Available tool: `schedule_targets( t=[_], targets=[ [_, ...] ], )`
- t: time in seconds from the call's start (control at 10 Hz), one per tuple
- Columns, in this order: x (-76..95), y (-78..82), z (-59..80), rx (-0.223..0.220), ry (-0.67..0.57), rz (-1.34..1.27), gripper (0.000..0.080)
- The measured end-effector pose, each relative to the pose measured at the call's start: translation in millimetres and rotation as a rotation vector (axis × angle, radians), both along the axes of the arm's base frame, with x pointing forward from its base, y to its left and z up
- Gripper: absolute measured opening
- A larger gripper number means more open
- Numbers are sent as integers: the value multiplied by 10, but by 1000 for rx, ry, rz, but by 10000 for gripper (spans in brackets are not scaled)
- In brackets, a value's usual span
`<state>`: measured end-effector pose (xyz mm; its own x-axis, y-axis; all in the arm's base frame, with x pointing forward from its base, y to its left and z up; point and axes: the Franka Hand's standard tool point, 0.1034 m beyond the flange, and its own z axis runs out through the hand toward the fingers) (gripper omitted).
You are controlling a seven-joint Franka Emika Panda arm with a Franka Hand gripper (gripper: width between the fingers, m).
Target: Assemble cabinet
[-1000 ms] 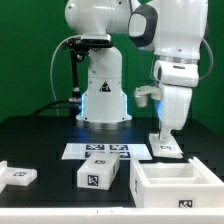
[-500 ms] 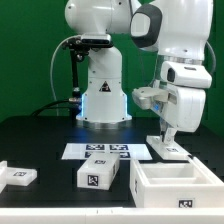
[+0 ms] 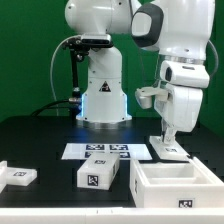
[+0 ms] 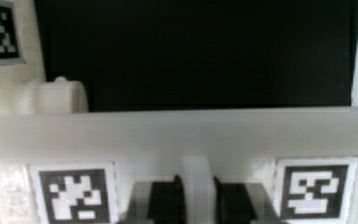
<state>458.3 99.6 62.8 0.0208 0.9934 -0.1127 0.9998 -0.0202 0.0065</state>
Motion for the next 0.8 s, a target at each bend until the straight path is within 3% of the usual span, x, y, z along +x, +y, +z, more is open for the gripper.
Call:
schedule_targets(
  t=[0.8],
  targets=[
    [209, 64, -12, -9, -4, -41, 64]
  ],
)
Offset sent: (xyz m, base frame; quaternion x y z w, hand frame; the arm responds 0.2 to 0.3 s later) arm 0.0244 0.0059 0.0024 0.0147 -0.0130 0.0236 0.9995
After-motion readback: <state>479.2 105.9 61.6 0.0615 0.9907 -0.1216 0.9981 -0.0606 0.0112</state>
